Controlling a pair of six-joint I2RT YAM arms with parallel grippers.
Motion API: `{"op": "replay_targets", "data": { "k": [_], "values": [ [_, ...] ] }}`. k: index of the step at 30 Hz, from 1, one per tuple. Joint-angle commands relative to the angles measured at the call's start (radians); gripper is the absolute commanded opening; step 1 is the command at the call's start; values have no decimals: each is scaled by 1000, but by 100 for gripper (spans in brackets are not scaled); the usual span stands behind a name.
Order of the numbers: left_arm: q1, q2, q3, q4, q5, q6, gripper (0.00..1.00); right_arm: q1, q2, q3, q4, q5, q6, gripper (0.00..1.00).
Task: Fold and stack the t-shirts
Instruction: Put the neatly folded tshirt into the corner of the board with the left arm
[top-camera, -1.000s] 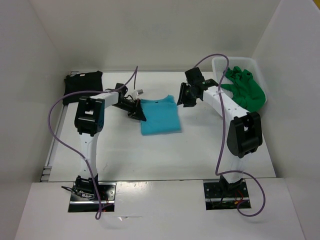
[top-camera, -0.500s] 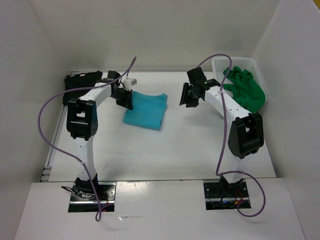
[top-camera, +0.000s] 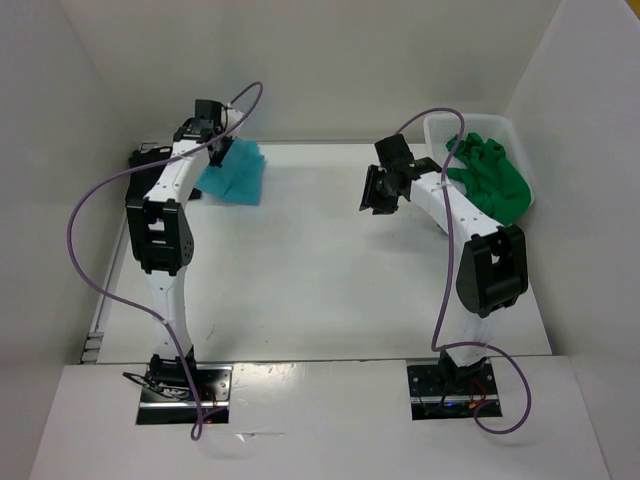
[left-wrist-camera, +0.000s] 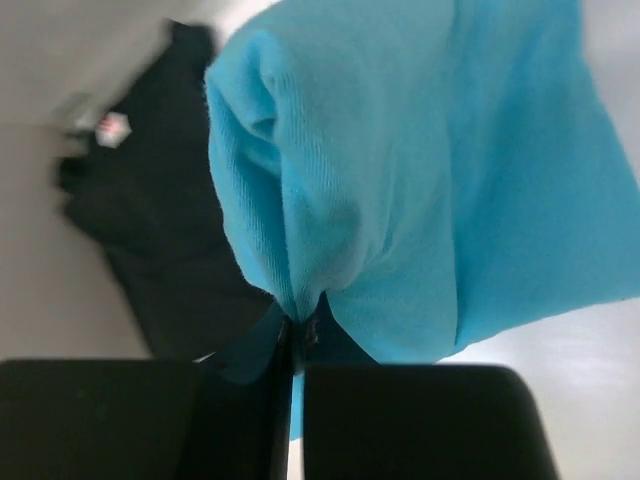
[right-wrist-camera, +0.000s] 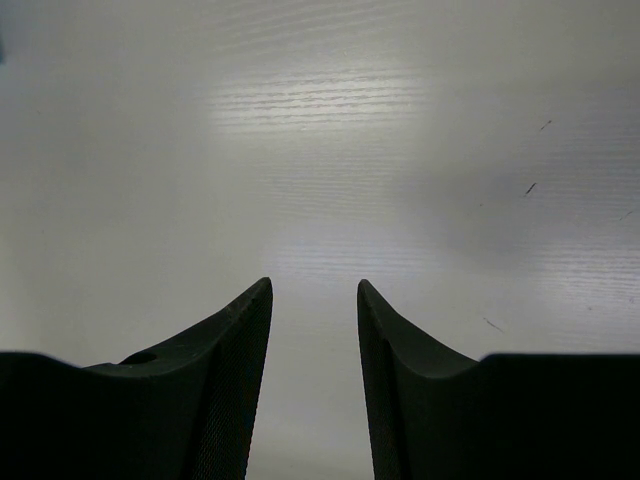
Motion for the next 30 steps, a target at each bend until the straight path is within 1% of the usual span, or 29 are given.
{"op": "replay_targets", "data": {
  "k": [1,2,9,15,24,25,27,28,30],
  "values": [
    [28,35,98,16,-138,72,0,-8,-28,23,9,20,-2,45],
    [28,35,114,16,-138,73,0,-8,-28,23,9,20,-2,45],
    [145,67,170,7,-138,123,0,-8,-28,3,9,29,-12,45],
    [235,113,222,-3,-73,132,0,-8,-28,3,-1,29,-12,45],
    [303,240,371,-67,-20,132,0,-8,1,34,-21,9,-30,45],
    [303,272,394,-84,-20,123,0,-8,1,34,-21,9,-30,45],
    [323,312,501,-105,-11,112,0,-8,10,43,-30,9,-30,45],
    [323,359,547,-137,-11,112,0,-8,10,43,-42,9,-30,45],
    [335,407,635,-159,-45,103,0,-8,21,52,-42,9,-30,45]
  ]
}}
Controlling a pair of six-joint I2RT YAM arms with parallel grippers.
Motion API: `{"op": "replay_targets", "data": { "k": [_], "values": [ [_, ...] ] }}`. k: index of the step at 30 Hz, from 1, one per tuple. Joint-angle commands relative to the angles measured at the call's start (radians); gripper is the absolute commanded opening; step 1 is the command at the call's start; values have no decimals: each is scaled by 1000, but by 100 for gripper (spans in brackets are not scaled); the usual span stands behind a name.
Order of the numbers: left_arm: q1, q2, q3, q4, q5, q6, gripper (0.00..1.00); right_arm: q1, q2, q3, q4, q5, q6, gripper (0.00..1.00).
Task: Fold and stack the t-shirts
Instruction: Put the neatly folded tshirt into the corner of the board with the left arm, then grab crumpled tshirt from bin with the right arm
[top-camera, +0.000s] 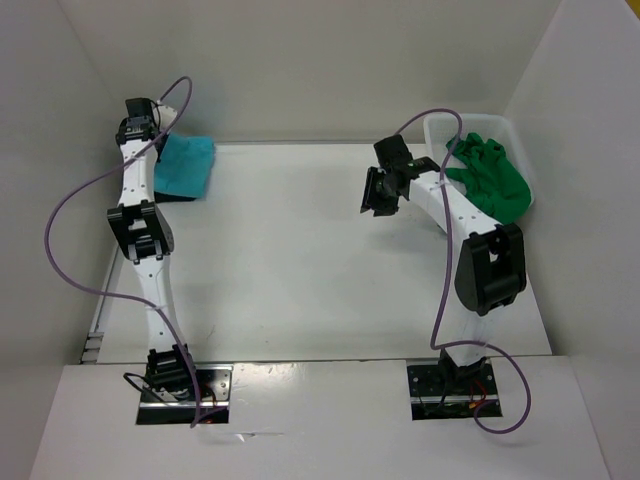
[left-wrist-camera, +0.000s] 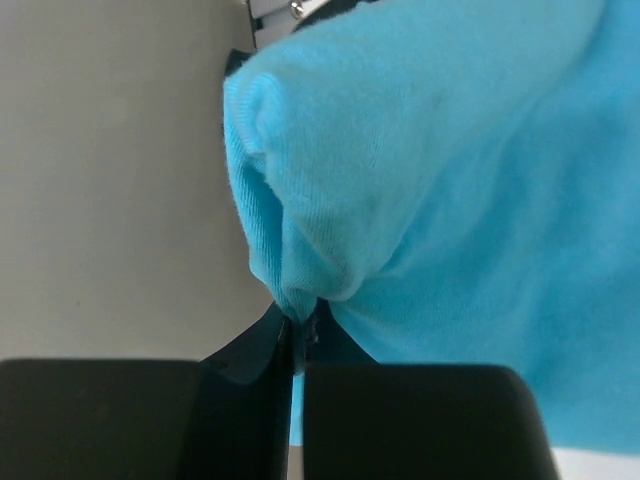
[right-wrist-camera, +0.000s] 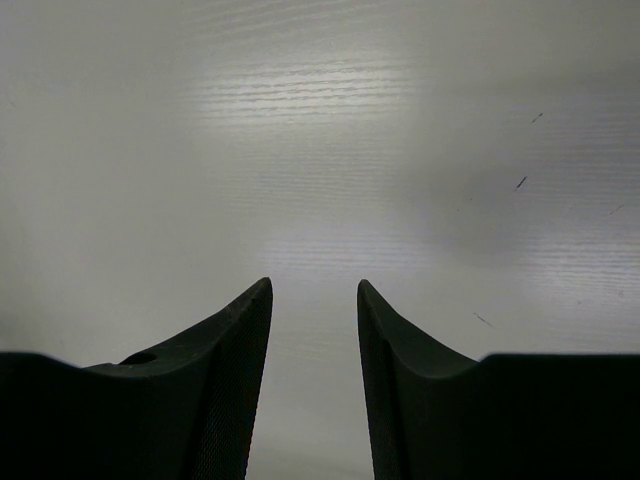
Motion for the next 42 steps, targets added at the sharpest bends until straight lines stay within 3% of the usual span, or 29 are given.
{"op": "replay_targets", "data": {
  "k": [1,3,6,8,13,15,18,19,23,26,30,35,42],
  "values": [
    [21,81,154,-35,-32,-14,1,-8,10,58,-34,-7,-16,45],
    [30,90,154,-26,-72,-26,4,-8,10,58,-34,-7,-16,45],
    [41,90,145,-26,-109,-60,46,-8,19,69,-34,-19,-16,45],
    [51,99,145,-26,-134,-71,67,-8,19,78,-43,-29,-16,46],
    [99,80,136,-17,-155,-98,88,-8,19,116,-63,14,-27,48],
    [99,57,136,-17,-166,-98,89,-8,10,152,-98,52,-27,53],
    [108,9,146,-60,-112,-98,92,-8,-3,259,-211,247,-28,64],
    [108,-9,146,-119,-70,-113,93,-18,-15,291,-245,389,-18,69],
    [82,-168,133,-299,435,-123,100,-177,-27,409,-339,603,4,83],
    [27,-302,-46,-316,608,-109,100,-308,29,452,-373,638,4,87],
    [-66,-465,-355,-206,652,-109,100,-411,146,493,-360,689,-19,91],
    [-211,-620,-675,-106,537,-71,100,-495,344,659,-391,731,-10,92],
    [-209,-638,-771,-118,612,-95,100,-544,543,765,-423,683,-19,92]
  ]
}}
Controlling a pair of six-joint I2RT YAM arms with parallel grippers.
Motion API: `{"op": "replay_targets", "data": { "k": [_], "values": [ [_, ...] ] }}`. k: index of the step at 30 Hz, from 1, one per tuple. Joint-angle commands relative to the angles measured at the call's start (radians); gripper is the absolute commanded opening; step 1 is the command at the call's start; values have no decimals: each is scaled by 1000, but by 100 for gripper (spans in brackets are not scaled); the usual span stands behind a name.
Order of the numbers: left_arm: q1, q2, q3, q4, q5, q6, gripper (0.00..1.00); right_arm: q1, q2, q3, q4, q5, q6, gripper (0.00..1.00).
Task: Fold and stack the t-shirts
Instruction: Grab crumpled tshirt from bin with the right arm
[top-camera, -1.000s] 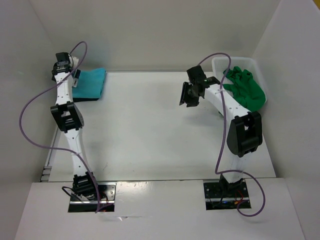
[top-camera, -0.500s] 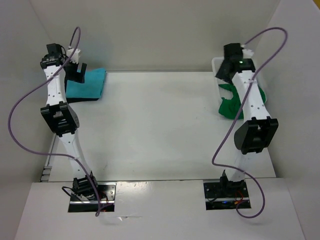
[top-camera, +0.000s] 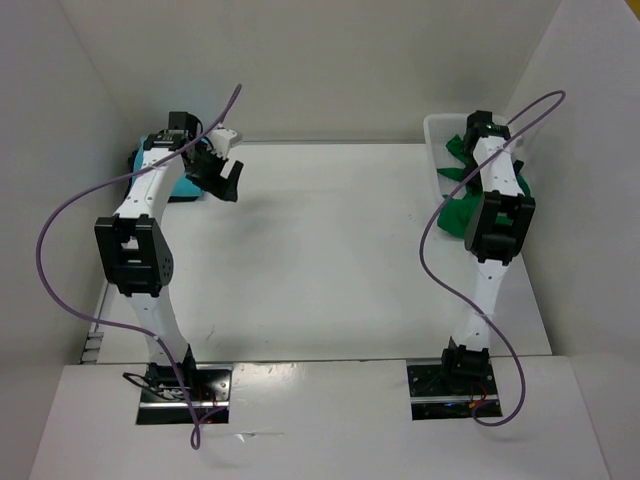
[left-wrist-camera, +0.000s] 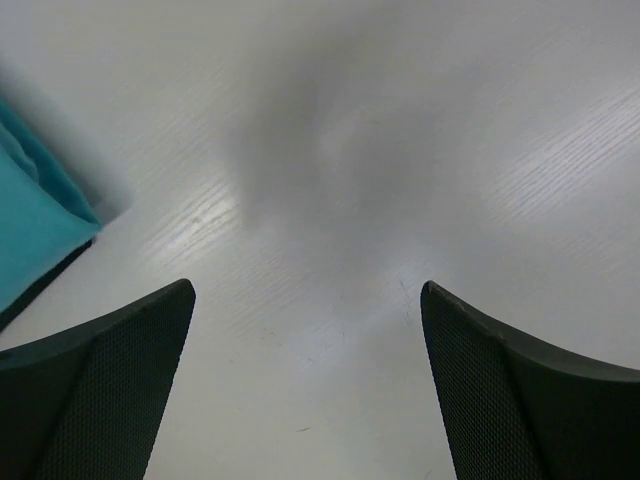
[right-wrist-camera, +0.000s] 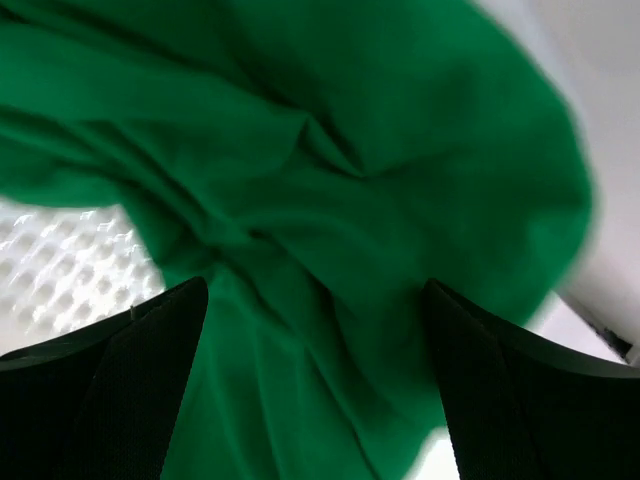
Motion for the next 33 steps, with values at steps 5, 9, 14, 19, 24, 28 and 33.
{"op": "replay_targets", "data": {
  "k": [5,9,14,19,24,28,33],
  "values": [
    [36,-14,-19,13,33,-4,100,-49,112,145,-58,-27,-28,85],
    [36,-24,-30,13,22,-4,100,-58,167,163,-58,-93,-39,25],
    [18,-24,-39,13,-16,-4,100,-23,131,249,-77,-93,-30,0],
    [7,-33,-30,13,-25,-4,100,20,5,369,-98,-84,-20,0],
    [-2,-42,-30,13,-25,-4,100,120,-162,456,-89,18,-11,0],
    [-2,-60,-30,22,-25,-4,100,194,-320,545,-42,20,-17,0],
    [-2,-92,-40,44,-34,-15,100,322,-484,610,60,-192,-109,0]
  ]
}}
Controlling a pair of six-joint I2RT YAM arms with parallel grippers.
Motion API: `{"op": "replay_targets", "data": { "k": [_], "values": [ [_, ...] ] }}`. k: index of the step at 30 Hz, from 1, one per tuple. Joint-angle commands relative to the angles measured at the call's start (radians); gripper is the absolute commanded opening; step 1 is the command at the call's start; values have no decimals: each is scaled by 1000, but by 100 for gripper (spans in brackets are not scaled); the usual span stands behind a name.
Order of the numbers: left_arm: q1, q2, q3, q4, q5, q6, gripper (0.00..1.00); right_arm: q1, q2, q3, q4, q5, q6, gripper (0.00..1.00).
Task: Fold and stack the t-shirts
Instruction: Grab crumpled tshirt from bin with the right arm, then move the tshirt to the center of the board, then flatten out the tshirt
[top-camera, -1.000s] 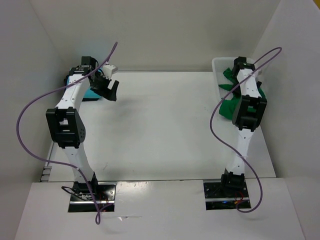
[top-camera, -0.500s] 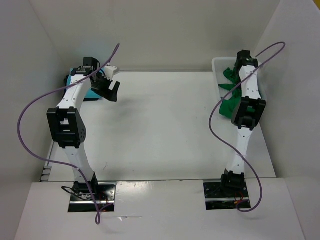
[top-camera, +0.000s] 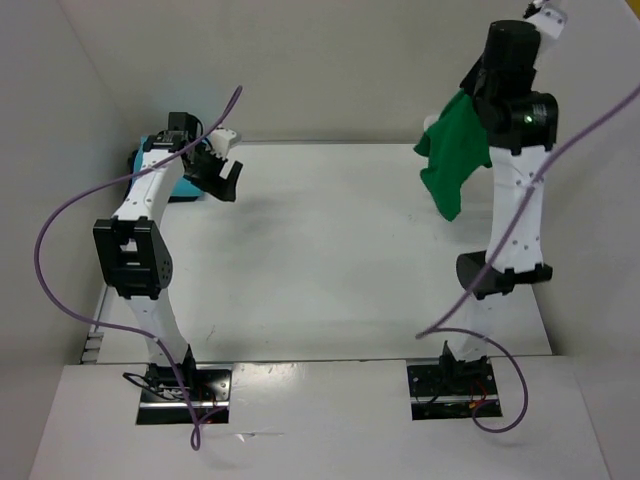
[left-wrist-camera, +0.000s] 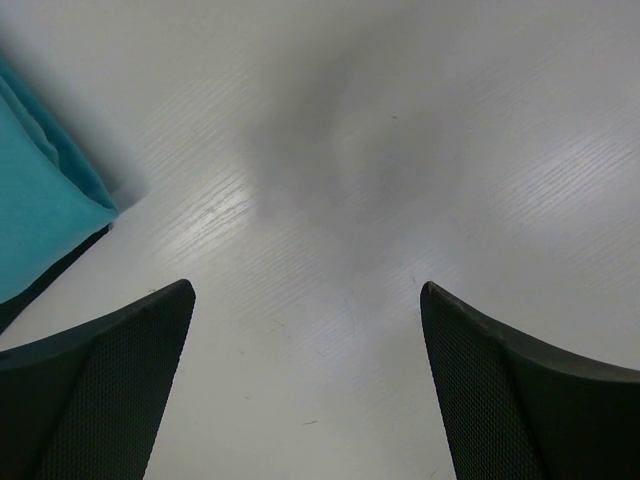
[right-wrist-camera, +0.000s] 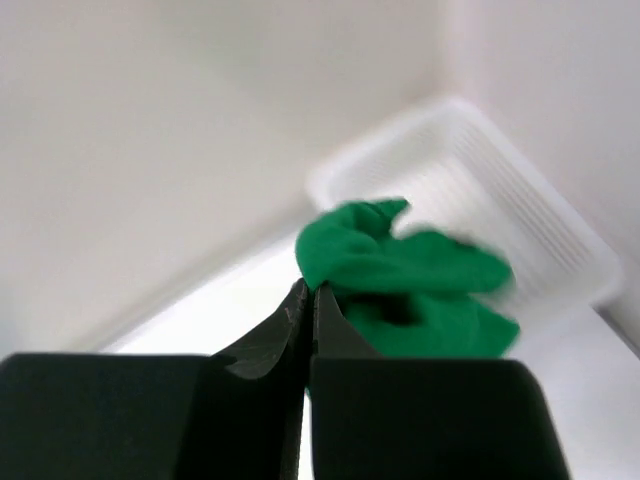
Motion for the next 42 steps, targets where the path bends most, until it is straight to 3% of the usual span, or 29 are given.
{"op": "replay_targets", "data": {
  "k": [1,5,11,12,14,15,18,22,25,26,28,29,32,35,36,42],
  "values": [
    [-4,-78,-5,27,-5,-19,100,91,-155,70,120,-171,-101,0],
    [27,-116,-15,60,-31,-48,100,191,-243,51,200,-454,-161,0],
    [99,-156,-5,60,-31,-61,100,210,-240,-135,189,-497,-85,0],
    [99,-167,-5,60,-31,-61,100,210,-223,-205,189,-497,-74,10],
    [99,-179,-5,60,-43,-61,100,210,-192,-267,157,-497,-63,63],
    [99,-188,-14,60,-43,-61,100,210,-147,-297,105,-497,-46,99],
    [99,-213,-23,31,-34,-38,100,210,-108,-350,42,-464,-36,100],
    [23,-274,-23,-101,31,94,100,234,-223,-547,142,-439,-16,100],
    [-205,-352,-84,-143,28,202,100,225,-350,-733,201,-353,30,100],
    [-367,-383,-107,-143,-9,229,100,201,-381,-820,212,-312,44,100],
    [-543,-383,-181,-152,-58,239,100,170,-474,-944,246,-283,92,100],
    [-711,-364,-204,-152,-110,228,100,124,-502,-983,257,-283,105,100],
    [-975,-267,-279,-88,-188,196,100,14,-608,-1121,301,-301,165,100],
    [-1089,-143,-270,6,-227,176,100,-46,-701,-1224,335,-292,201,100],
    [-1125,-115,-261,20,-159,167,100,-78,-717,-1239,349,-292,201,100],
    [-1200,-43,-325,142,-83,147,100,-126,-749,-1264,335,-301,144,100]
  ]
}}
